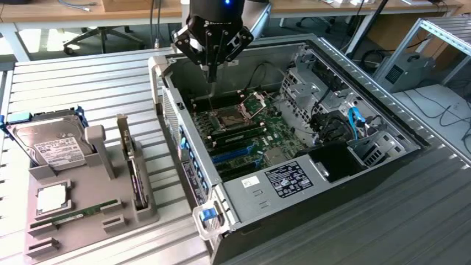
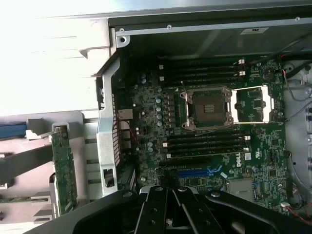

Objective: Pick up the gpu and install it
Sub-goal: 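Reach for the gpu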

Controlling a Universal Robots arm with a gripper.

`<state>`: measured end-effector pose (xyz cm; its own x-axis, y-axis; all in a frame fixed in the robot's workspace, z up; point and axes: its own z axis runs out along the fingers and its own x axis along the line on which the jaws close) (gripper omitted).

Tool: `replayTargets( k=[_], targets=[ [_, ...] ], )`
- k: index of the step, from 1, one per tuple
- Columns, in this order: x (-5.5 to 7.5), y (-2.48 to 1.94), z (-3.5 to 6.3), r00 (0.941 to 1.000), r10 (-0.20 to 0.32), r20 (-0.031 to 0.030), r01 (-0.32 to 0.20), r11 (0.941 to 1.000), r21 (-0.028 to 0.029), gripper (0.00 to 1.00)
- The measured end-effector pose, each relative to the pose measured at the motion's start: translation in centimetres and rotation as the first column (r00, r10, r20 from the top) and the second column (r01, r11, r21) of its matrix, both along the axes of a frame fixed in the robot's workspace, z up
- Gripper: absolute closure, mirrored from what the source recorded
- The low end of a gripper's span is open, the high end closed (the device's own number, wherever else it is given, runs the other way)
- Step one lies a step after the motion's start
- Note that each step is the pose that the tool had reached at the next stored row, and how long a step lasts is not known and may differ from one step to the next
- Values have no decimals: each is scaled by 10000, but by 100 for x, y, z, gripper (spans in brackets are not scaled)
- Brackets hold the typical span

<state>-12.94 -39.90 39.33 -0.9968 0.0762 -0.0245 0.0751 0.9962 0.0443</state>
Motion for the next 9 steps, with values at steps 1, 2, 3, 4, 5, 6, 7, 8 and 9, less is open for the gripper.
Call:
replayTargets(
  k=[1, 2, 3, 4, 5, 6, 7, 8, 9],
  targets=[
    [-3, 0, 0, 10000, 0, 0, 0, 10000, 0, 89],
    [-6, 0, 0, 10000, 0, 0, 0, 10000, 0, 89],
    [-10, 0, 0, 10000, 0, 0, 0, 10000, 1, 89],
    [-13, 0, 0, 10000, 0, 0, 0, 10000, 1, 89],
    [-16, 0, 0, 10000, 0, 0, 0, 10000, 0, 89],
    [-21, 0, 0, 10000, 0, 0, 0, 10000, 1, 89],
    [-27, 0, 0, 10000, -2, 0, 2, 10000, 1, 89],
    [-30, 0, 0, 10000, -1, 0, 1, 10000, 0, 89],
    [-32, 0, 0, 10000, 0, 0, 0, 10000, 0, 89]
  ],
)
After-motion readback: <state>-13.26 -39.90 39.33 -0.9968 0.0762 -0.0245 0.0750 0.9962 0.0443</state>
